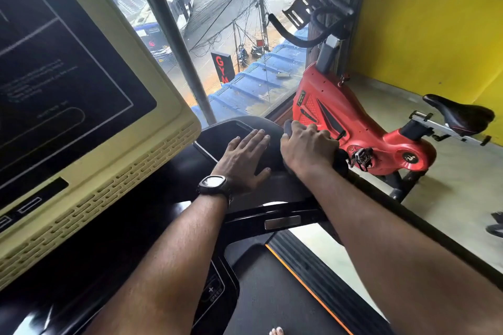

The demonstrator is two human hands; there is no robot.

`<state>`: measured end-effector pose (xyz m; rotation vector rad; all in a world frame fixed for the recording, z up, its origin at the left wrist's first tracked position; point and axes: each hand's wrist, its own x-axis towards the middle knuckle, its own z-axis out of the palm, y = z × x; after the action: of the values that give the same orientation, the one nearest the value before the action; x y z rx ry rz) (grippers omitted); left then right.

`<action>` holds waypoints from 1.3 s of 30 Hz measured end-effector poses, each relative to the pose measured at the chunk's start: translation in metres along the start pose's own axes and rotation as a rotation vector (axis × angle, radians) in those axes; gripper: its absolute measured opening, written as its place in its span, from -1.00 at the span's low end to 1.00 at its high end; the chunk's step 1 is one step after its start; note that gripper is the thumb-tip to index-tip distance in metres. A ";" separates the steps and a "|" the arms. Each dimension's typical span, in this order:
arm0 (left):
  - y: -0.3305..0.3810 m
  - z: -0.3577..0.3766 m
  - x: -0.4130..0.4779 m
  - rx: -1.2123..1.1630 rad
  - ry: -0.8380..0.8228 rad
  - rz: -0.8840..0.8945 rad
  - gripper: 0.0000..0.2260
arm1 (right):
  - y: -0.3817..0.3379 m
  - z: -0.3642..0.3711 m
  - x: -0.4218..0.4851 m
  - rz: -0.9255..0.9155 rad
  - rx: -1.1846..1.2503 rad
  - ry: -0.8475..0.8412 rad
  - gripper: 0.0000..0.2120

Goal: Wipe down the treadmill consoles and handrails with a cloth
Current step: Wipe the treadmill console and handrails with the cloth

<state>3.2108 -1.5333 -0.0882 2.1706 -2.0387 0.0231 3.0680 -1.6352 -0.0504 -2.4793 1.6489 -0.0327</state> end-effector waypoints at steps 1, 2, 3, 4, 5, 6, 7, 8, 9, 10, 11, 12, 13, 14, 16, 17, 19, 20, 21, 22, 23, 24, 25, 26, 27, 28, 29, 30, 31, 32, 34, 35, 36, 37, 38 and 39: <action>0.000 0.000 0.000 -0.002 0.001 0.004 -0.28 | -0.004 0.004 -0.011 -0.010 -0.068 0.040 -0.54; 0.000 0.001 0.000 -0.003 0.007 0.008 -0.28 | -0.006 0.010 -0.021 -0.061 -0.123 0.072 -0.56; 0.000 0.001 0.000 -0.001 0.017 0.013 -0.29 | -0.006 0.014 -0.028 -0.138 -0.155 0.105 -0.57; 0.000 0.002 -0.001 0.000 0.024 0.017 -0.29 | -0.003 0.015 -0.029 -0.233 -0.158 0.125 -0.56; 0.001 0.001 -0.001 0.000 0.026 0.023 -0.29 | 0.002 0.011 -0.023 -0.305 -0.134 0.118 -0.55; 0.001 0.001 -0.001 0.003 0.026 0.027 -0.29 | 0.006 0.007 -0.015 -0.331 -0.082 0.082 -0.54; 0.000 0.001 -0.002 0.007 0.024 0.031 -0.29 | 0.010 0.001 -0.006 -0.306 -0.018 0.022 -0.55; 0.000 0.001 -0.002 0.013 0.023 0.037 -0.30 | 0.014 -0.002 0.004 -0.247 0.038 -0.028 -0.55; 0.000 0.001 -0.003 0.016 0.024 0.044 -0.30 | 0.017 -0.006 0.011 -0.147 0.092 -0.076 -0.54; -0.001 0.001 -0.003 0.017 0.022 0.051 -0.31 | 0.017 -0.006 0.011 -0.040 0.119 -0.086 -0.52; -0.001 0.001 -0.003 0.017 0.018 0.056 -0.31 | 0.014 -0.004 0.004 0.036 0.090 -0.062 -0.52; -0.001 0.001 -0.002 0.017 0.013 0.061 -0.31 | 0.010 0.000 -0.006 0.052 0.014 0.006 -0.53; -0.001 0.002 -0.001 0.017 0.009 0.065 -0.31 | 0.006 0.005 -0.020 0.012 -0.076 0.081 -0.55; -0.001 0.002 -0.001 0.016 0.007 0.066 -0.30 | 0.004 0.010 -0.033 -0.053 -0.148 0.125 -0.56; -0.001 0.002 -0.001 0.014 0.003 0.070 -0.29 | 0.006 0.012 -0.042 -0.199 -0.186 0.148 -0.54; 0.000 0.001 -0.001 0.015 -0.005 0.074 -0.29 | 0.009 0.008 -0.036 -0.235 -0.159 0.129 -0.53; 0.001 0.000 -0.001 0.024 -0.014 0.086 -0.30 | 0.016 -0.001 -0.016 -0.197 -0.039 0.023 -0.54; 0.001 0.000 -0.001 0.031 -0.015 0.095 -0.30 | 0.019 -0.005 -0.006 -0.142 0.028 -0.030 -0.54; 0.001 0.000 -0.001 0.037 -0.018 0.104 -0.31 | 0.020 -0.008 -0.002 -0.075 0.083 -0.057 -0.54; 0.001 0.000 -0.001 0.037 -0.023 0.110 -0.32 | 0.019 -0.007 -0.003 -0.020 0.092 -0.028 -0.54; 0.000 0.000 0.000 0.034 -0.024 0.113 -0.31 | 0.016 -0.003 -0.010 0.012 0.045 0.040 -0.55; 0.000 0.000 0.000 0.030 -0.024 0.113 -0.31 | 0.012 0.003 -0.020 0.014 -0.029 0.126 -0.56; 0.000 -0.001 0.001 0.027 -0.023 0.111 -0.30 | 0.009 0.011 -0.032 -0.011 -0.109 0.171 -0.56; 0.001 -0.001 0.001 0.023 -0.024 0.111 -0.30 | 0.006 0.018 -0.044 -0.050 -0.165 0.194 -0.56; 0.001 -0.001 0.001 0.019 -0.027 0.114 -0.30 | 0.005 0.023 -0.051 -0.099 -0.186 0.202 -0.55; 0.002 -0.002 0.001 0.020 -0.032 0.117 -0.29 | 0.007 0.023 -0.050 -0.154 -0.189 0.197 -0.53; 0.003 -0.002 0.001 0.023 -0.042 0.120 -0.28 | 0.010 0.018 -0.043 -0.186 -0.169 0.178 -0.53; 0.004 -0.003 0.000 0.029 -0.052 0.123 -0.28 | 0.014 0.012 -0.034 -0.188 -0.123 0.131 -0.53; 0.005 -0.004 0.000 0.036 -0.061 0.126 -0.27 | 0.018 0.005 -0.024 -0.163 -0.060 0.062 -0.54; 0.005 -0.005 0.000 0.039 -0.067 0.129 -0.28 | 0.023 -0.002 -0.015 -0.112 0.019 0.003 -0.53; 0.004 -0.005 -0.001 0.038 -0.073 0.144 -0.30 | 0.026 -0.007 -0.011 0.049 0.119 -0.036 -0.52; 0.005 -0.006 -0.002 0.036 -0.077 0.149 -0.32 | 0.025 -0.003 -0.019 0.106 0.071 0.005 -0.52; 0.005 -0.006 -0.002 0.037 -0.081 0.148 -0.33 | 0.020 0.003 -0.030 0.108 -0.020 0.090 -0.53; 0.006 -0.007 -0.002 0.040 -0.087 0.140 -0.32 | 0.016 0.011 -0.044 0.070 -0.114 0.147 -0.54; 0.007 -0.008 -0.001 0.043 -0.094 0.130 -0.31 | 0.013 0.016 -0.055 0.016 -0.168 0.161 -0.54; 0.009 -0.009 -0.001 0.048 -0.104 0.123 -0.30 | 0.013 0.017 -0.059 -0.052 -0.190 0.170 -0.55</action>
<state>3.2030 -1.5314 -0.0783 2.1125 -2.2490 -0.0268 3.0347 -1.5844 -0.0645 -2.7294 1.7252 -0.1009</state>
